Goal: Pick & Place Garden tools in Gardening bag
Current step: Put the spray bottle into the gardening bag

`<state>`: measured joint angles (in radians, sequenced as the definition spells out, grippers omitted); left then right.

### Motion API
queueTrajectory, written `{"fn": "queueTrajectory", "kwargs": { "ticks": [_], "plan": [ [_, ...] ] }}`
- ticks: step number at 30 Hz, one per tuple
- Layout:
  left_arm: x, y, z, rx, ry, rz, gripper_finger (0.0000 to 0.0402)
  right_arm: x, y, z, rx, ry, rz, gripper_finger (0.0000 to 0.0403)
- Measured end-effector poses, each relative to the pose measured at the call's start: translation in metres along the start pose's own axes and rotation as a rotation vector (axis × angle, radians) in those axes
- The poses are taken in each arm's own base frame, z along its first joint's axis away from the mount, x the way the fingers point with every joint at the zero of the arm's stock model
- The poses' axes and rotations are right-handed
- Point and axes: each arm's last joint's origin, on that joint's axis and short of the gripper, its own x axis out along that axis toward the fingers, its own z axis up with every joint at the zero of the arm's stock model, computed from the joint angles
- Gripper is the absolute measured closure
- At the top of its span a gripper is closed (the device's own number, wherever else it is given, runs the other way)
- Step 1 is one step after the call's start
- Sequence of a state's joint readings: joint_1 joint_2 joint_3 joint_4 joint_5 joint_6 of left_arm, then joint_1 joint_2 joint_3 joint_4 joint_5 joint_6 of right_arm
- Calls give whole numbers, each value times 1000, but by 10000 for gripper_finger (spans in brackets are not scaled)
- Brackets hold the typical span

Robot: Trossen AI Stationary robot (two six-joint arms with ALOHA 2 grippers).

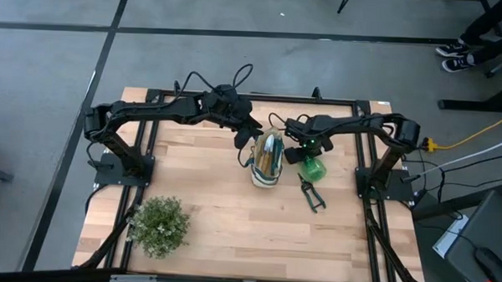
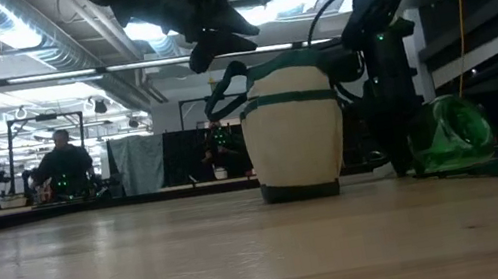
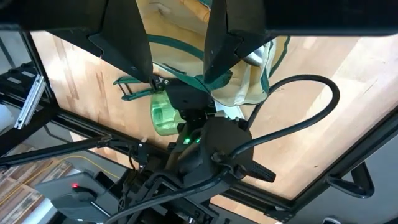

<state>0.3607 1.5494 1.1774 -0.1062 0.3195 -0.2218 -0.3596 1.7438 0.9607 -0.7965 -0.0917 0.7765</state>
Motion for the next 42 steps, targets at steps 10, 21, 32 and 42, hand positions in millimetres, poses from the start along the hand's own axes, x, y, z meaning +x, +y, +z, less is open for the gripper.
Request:
{"fn": "queueTrajectory", "kwargs": {
  "ticks": [10, 21, 32, 42],
  "plan": [
    [0, 0, 1, 1, -7, 0, 263, -39, -1, -12, -24, -132, 80, 257],
    [-2, -1, 8, 23, -74, -15, 263, -109, -19, -35, -8, -401, 267, 257],
    [-15, -10, 28, 16, -246, -105, 263, -141, -16, -49, -125, -613, 409, 257],
    [-15, -16, 30, -27, -263, -155, 263, -151, 0, -51, -246, -813, 421, 257]
  ]
}}
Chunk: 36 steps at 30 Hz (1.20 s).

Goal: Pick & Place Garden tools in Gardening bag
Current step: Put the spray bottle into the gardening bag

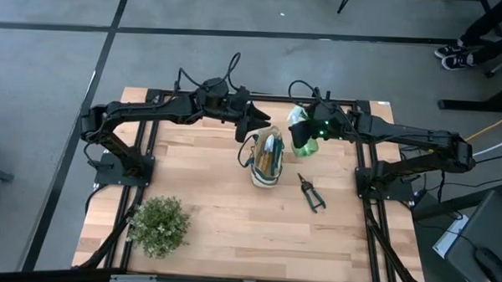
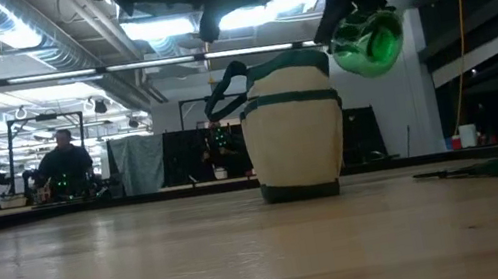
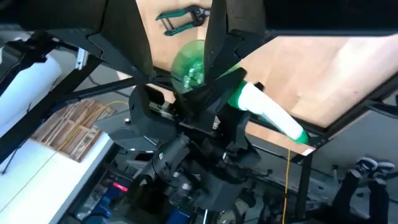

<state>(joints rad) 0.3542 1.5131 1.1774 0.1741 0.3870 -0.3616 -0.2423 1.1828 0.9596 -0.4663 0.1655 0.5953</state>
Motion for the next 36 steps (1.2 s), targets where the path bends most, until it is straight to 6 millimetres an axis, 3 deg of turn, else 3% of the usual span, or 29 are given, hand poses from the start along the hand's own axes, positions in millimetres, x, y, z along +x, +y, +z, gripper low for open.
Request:
{"fn": "queueTrajectory", "kwargs": {
  "ticks": [11, 22, 32, 36],
  "plan": [
    [0, 0, 1, -103, -11, -1, 263, -6, 21, 3, -391, -221, -97, 257],
    [0, 4, 3, -30, -74, 158, 258, -11, 31, 8, -620, -349, -226, 257],
    [0, 2, 7, 64, -118, 194, 186, -10, 31, 8, -710, -338, -244, 257],
    [10, 0, 11, 75, -97, 245, 160, -6, 32, 7, -747, -327, -252, 257]
  ]
}}
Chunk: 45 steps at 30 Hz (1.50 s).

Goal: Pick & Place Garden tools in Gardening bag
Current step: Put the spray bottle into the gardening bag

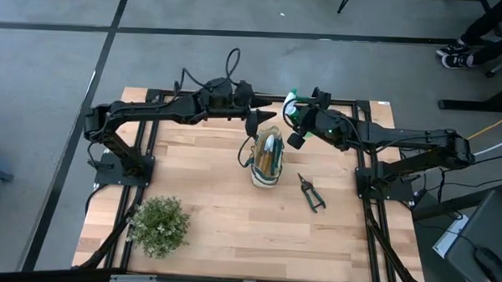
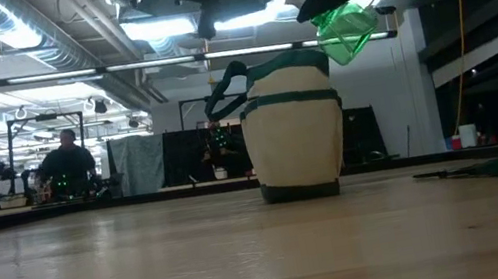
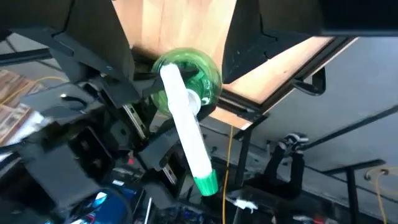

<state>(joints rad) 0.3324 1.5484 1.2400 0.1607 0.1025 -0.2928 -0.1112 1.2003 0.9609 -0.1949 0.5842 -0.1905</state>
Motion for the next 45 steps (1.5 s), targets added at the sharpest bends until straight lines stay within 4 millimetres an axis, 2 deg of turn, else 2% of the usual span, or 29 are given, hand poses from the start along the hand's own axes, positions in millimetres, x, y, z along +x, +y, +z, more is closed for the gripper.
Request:
{"fn": "queueTrajectory", "kwargs": {
  "ticks": [10, 20, 27, 32, 42, 45],
  "plan": [
    [30, 3, 17, -32, 55, 35, 148, 4, 2, -1, -16, 15, -20, 257],
    [56, 7, 0, -138, 135, -56, 148, 4, 3, 0, -6, -3, -17, 257],
    [57, 7, 2, -138, 111, -63, 152, 4, 3, 0, -7, -5, -5, 252],
    [56, 6, 4, -136, 98, -94, 191, 4, 3, 0, -8, -3, -4, 251],
    [56, 7, 3, -101, 111, -100, 317, 4, 3, 0, -11, -3, 14, 249],
    [56, 7, 3, -94, 116, -100, 330, 4, 3, 0, -2, -2, 16, 249]
  ]
}}
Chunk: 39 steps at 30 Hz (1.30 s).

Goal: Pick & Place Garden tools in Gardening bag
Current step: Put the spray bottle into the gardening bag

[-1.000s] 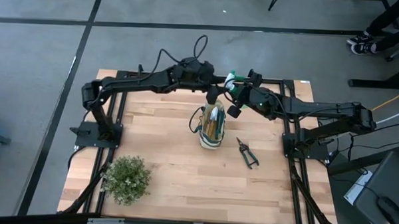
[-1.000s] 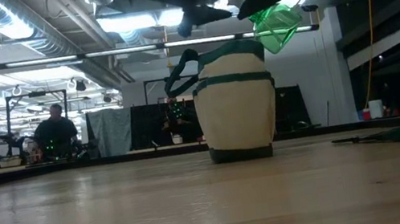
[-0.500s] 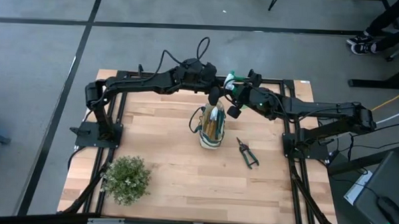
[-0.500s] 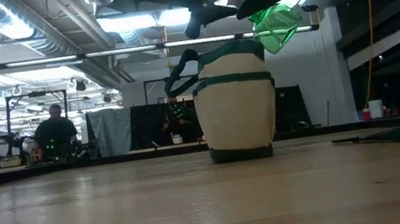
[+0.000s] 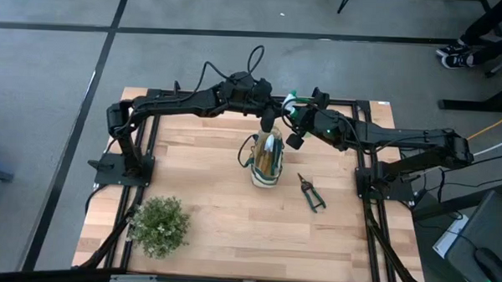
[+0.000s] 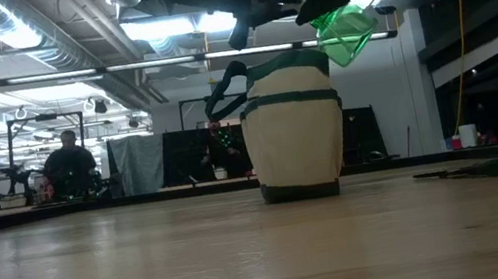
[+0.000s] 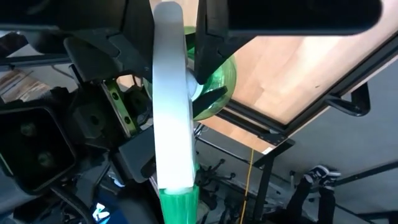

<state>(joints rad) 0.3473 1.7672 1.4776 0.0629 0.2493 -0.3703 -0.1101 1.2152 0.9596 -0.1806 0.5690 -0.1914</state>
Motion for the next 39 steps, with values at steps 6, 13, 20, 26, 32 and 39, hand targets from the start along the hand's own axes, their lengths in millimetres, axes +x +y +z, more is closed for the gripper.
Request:
{"fn": "queueTrajectory", "kwargs": {
  "ticks": [6, 13, 20, 26, 32, 39],
  "plan": [
    [-1, 5, 2, 22, 0, -3, 341, 0, 0, 0, 21, -2, 0, 248],
    [-4, 14, 6, 10, -8, -3, 356, 0, 0, 1, 32, -7, -6, 231],
    [-5, 15, 7, 10, -8, -11, 358, 0, 0, 1, 32, -8, -4, 218],
    [-10, 16, 10, 72, 1, -15, 358, 0, 0, 1, 34, -12, 2, 215],
    [-28, 18, 18, 124, 25, 47, 358, -6, -5, 9, 172, -82, -5, 203],
    [-45, 11, 25, 171, 51, 38, 358, -19, -11, 19, 245, -177, 39, 195]
  ]
}}
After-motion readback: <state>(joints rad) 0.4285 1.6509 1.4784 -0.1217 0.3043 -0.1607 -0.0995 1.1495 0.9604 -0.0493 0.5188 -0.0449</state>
